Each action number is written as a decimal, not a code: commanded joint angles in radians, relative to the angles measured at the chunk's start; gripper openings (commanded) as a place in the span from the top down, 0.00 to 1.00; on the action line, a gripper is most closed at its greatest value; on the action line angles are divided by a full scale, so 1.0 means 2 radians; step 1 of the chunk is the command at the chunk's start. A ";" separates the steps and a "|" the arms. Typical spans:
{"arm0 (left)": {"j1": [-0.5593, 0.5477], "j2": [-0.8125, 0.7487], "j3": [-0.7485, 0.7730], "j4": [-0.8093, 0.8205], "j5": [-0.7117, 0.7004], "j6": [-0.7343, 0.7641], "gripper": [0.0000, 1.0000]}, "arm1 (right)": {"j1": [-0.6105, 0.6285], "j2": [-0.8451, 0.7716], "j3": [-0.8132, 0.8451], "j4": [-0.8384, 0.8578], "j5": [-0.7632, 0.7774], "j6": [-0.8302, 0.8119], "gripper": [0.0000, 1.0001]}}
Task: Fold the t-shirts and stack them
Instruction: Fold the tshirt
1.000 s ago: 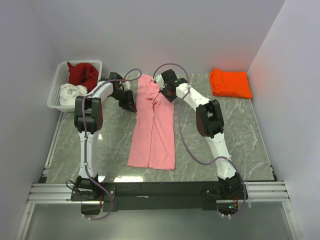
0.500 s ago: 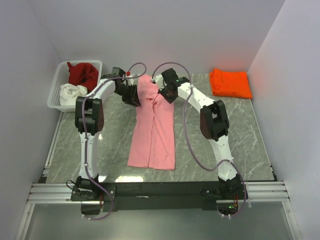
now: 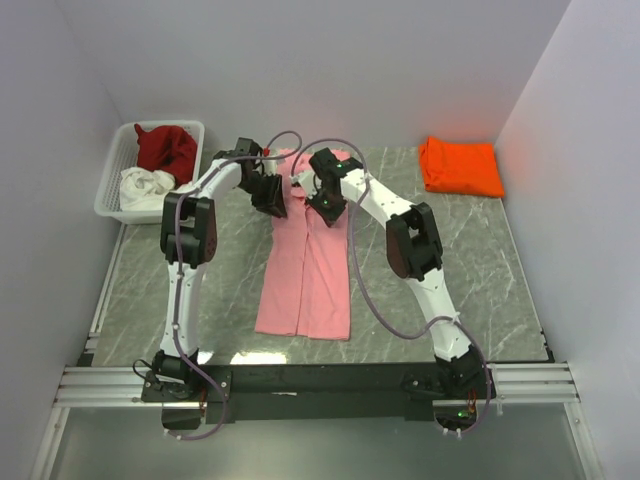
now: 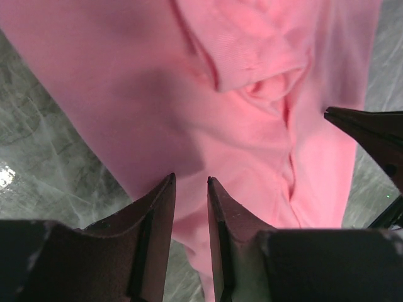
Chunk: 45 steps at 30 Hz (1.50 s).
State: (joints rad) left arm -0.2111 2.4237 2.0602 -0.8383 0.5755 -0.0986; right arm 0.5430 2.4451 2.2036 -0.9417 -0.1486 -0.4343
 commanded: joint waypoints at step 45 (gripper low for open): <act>0.001 -0.474 -0.337 0.247 0.108 0.176 0.00 | -0.014 -0.465 -0.368 0.221 -0.117 -0.070 0.29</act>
State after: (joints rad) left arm -0.2100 1.4654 1.4891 -0.2996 0.6704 0.1219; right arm 0.4980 1.5070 1.5520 -0.3889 -0.2062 -0.4458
